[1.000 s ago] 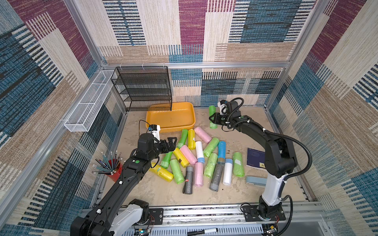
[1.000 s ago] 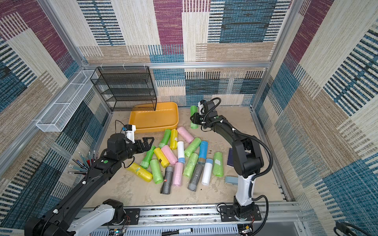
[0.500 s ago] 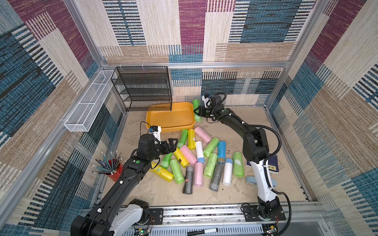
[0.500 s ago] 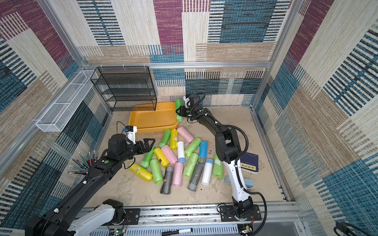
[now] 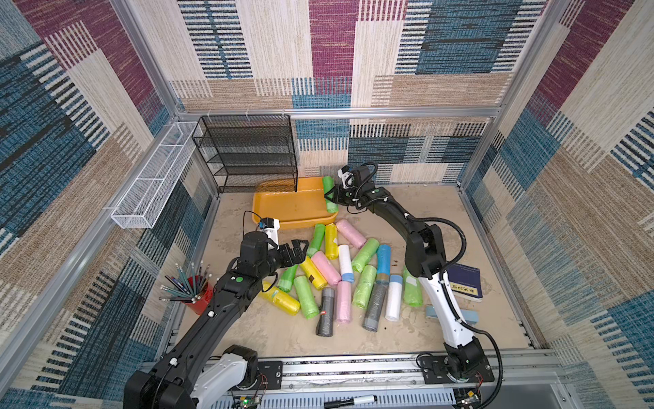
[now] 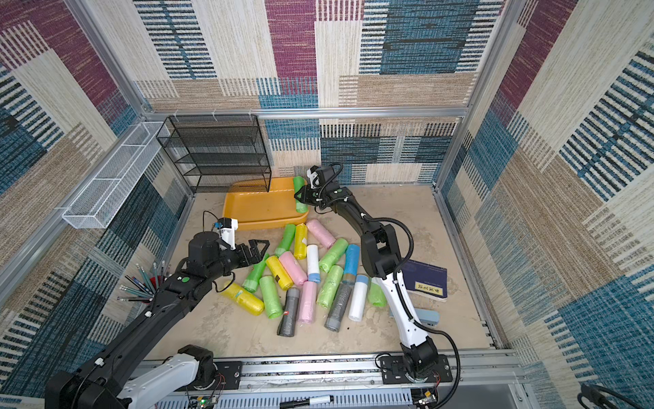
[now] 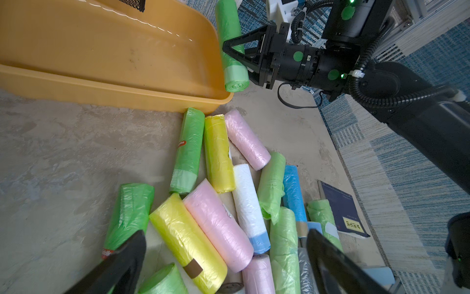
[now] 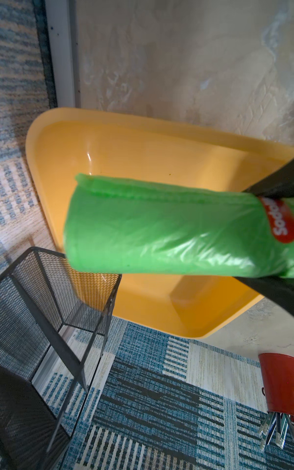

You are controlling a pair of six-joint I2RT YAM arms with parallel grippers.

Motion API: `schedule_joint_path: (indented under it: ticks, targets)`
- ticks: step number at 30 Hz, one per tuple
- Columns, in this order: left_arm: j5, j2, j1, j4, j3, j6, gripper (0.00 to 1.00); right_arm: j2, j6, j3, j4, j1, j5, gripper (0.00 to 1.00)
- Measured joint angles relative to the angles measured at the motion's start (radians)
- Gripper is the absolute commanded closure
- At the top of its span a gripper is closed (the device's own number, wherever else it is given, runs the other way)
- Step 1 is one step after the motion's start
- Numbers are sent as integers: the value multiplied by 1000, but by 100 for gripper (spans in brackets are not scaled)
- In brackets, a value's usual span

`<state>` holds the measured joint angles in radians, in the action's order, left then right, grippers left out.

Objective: Put the roll of trash bags into the storage box
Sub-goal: Place the roll of trash bags in the storage box.

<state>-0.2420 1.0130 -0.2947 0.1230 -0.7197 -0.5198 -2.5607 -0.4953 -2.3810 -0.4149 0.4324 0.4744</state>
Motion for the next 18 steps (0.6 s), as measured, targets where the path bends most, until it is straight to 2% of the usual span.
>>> schedule_joint_path:
  ticks: [9, 12, 18]
  targets:
    - [3, 0, 0, 2, 0, 1, 1, 1, 23, -2, -31, 0, -40, 54]
    - [3, 0, 0, 4, 0, 1, 1, 1, 27, -2, -39, 0, -42, 58]
    - [5, -1, -2, 8, 0, 1, 1, 1, 24, -2, -36, 4, -40, 55]
